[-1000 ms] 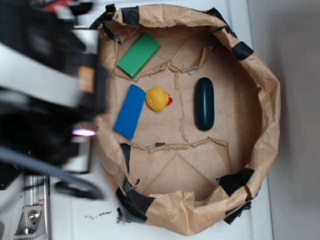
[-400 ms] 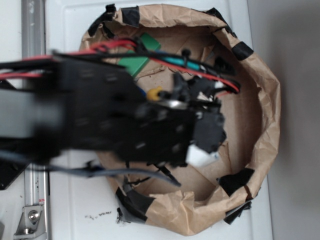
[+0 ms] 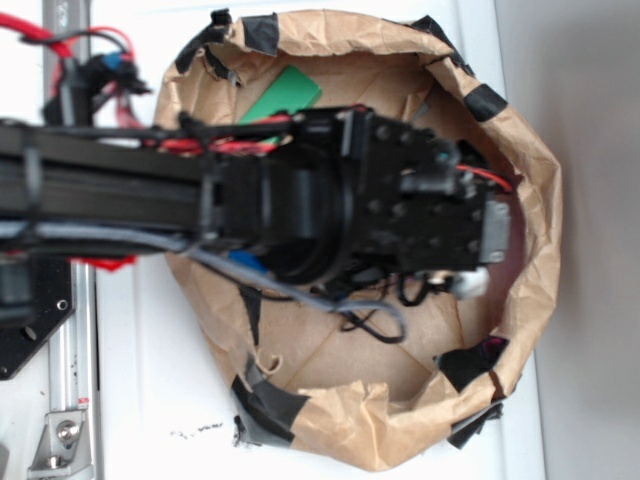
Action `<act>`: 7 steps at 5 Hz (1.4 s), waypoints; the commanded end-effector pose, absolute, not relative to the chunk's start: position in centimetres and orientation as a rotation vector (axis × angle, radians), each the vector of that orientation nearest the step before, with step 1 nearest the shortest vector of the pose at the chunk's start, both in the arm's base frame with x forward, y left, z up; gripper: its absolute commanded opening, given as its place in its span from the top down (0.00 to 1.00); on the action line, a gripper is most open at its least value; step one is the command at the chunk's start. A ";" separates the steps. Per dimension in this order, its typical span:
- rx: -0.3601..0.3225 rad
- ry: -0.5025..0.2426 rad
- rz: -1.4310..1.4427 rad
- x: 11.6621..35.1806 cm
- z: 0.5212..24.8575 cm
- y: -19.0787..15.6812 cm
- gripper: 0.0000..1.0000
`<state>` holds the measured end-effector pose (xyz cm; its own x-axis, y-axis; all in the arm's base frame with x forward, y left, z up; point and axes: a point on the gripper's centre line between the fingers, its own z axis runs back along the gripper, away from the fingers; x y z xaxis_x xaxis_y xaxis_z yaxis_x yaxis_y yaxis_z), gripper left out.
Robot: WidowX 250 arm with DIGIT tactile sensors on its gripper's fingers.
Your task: Grab the plastic pickle.
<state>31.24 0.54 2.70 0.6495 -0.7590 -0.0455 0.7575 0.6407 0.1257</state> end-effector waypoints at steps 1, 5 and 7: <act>0.138 -0.049 -0.868 32.9 3.7 0.4 1.00; -0.030 -0.146 -0.535 30.1 7.5 3.7 0.00; -0.053 -0.004 -0.561 27.6 2.7 3.0 0.00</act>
<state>27.84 3.88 2.18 0.8506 -0.5257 0.0101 0.5253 0.8489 -0.0587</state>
